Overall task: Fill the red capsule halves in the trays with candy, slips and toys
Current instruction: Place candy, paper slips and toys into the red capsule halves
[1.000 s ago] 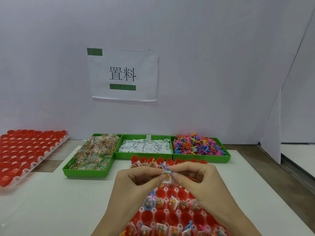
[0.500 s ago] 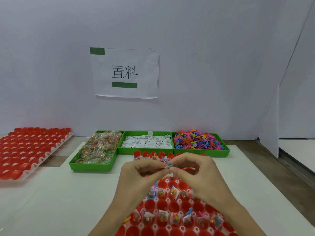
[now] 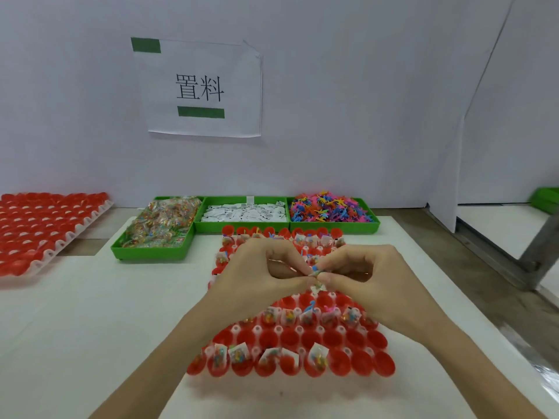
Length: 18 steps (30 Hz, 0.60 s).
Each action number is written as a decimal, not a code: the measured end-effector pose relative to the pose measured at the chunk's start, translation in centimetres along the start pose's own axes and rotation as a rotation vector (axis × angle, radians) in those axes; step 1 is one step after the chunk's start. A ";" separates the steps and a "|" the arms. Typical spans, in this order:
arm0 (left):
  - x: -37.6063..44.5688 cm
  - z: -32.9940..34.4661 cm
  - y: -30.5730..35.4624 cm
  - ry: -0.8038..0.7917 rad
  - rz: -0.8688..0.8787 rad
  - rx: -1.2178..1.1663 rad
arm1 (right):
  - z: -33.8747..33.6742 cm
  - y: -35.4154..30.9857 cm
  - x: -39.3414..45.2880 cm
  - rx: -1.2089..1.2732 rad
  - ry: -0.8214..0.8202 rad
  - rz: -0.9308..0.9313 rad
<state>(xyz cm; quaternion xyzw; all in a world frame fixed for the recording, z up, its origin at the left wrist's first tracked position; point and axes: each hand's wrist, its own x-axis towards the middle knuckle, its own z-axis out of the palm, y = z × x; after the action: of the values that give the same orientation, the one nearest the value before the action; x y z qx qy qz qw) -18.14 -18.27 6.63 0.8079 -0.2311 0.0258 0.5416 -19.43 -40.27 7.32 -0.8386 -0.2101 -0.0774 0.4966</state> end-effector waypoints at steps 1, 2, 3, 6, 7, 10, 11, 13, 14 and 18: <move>-0.2 0.5 0.1 -0.032 -0.011 0.028 | -0.4 0.2 -0.6 -0.002 -0.029 0.019; -0.4 1.1 0.2 -0.066 -0.022 0.048 | -0.7 0.4 -1.2 -0.004 -0.061 0.045; -0.7 1.6 0.3 -0.099 -0.032 0.064 | -1.0 0.6 -1.9 0.002 -0.092 0.076; -1.7 3.3 0.5 -0.189 -0.055 0.107 | -1.5 1.3 -3.8 0.092 -0.172 0.188; -2.0 3.9 0.5 -0.208 -0.057 0.122 | -1.6 1.6 -4.4 0.110 -0.197 0.223; -3.1 5.4 0.3 -0.236 -0.012 0.172 | -1.4 2.4 -5.8 0.118 -0.237 0.290; -3.3 5.7 0.2 -0.231 0.021 0.204 | -1.3 2.6 -6.1 0.120 -0.231 0.295; -3.5 6.2 0.0 -0.188 0.079 0.329 | -1.1 3.0 -6.7 0.119 -0.211 0.293; -3.6 6.3 0.0 -0.168 0.088 0.394 | -1.0 3.1 -6.8 0.111 -0.203 0.289; -3.6 6.8 -0.7 -0.161 0.073 0.446 | -0.5 3.4 -7.2 0.025 -0.168 0.239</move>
<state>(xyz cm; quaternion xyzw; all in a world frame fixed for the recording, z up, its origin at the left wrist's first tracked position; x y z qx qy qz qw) -22.51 -22.82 2.15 0.8980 -0.2911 0.0316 0.3284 -24.46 -44.09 2.39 -0.8550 -0.1506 0.0554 0.4932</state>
